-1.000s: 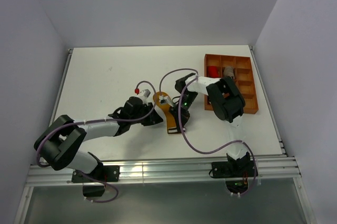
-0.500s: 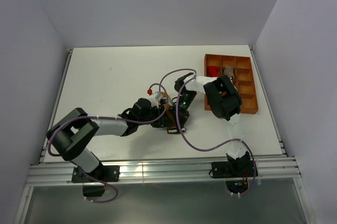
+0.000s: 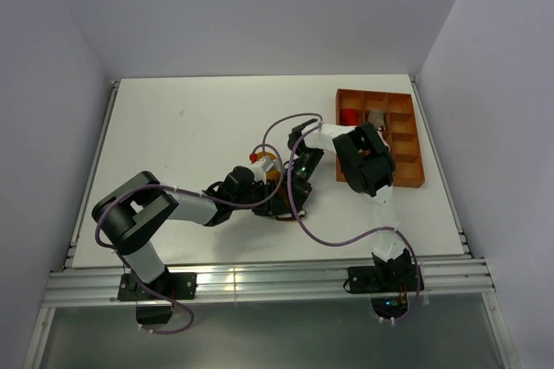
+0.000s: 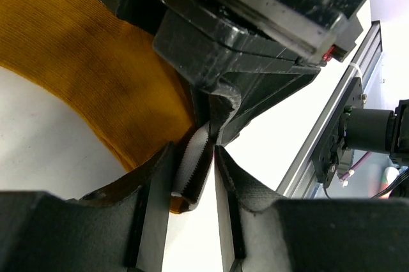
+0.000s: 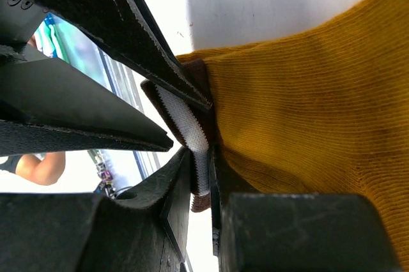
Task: Roll the socks
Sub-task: Roll the sock at the center of the board.
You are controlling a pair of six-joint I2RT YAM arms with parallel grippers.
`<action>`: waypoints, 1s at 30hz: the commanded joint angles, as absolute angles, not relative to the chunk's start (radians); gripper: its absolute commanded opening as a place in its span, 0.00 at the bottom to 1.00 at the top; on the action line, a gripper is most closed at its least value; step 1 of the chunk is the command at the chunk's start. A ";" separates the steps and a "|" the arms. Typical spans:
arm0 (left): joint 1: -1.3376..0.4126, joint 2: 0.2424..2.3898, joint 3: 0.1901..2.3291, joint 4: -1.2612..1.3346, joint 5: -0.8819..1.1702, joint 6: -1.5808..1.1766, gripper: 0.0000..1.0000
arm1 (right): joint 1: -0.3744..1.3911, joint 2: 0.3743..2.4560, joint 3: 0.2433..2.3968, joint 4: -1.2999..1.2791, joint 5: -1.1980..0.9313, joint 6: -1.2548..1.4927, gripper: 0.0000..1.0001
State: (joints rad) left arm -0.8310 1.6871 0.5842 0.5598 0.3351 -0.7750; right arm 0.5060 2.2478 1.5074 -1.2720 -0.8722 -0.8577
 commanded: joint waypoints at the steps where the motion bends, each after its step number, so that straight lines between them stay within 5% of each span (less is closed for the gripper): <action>1: -0.838 1.692 0.588 0.609 0.357 -0.765 0.37 | 0.500 2.267 1.542 -1.292 -0.882 -0.873 0.18; 11: -0.839 1.709 0.591 0.532 0.353 -0.741 0.32 | 0.497 2.278 1.565 -1.293 -0.893 -0.841 0.19; 21: -0.838 1.738 0.577 0.483 0.341 -0.753 0.00 | 0.491 2.200 1.517 -1.214 -0.888 -0.798 0.38; 30: -0.830 1.721 0.615 0.330 0.302 -0.781 0.00 | 0.436 2.063 1.451 -1.083 -0.833 -0.710 0.45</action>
State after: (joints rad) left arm -0.8303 1.7103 0.6064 0.4942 0.3420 -0.7853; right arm 0.4656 2.1479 1.4628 -1.1614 -0.8585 -0.7494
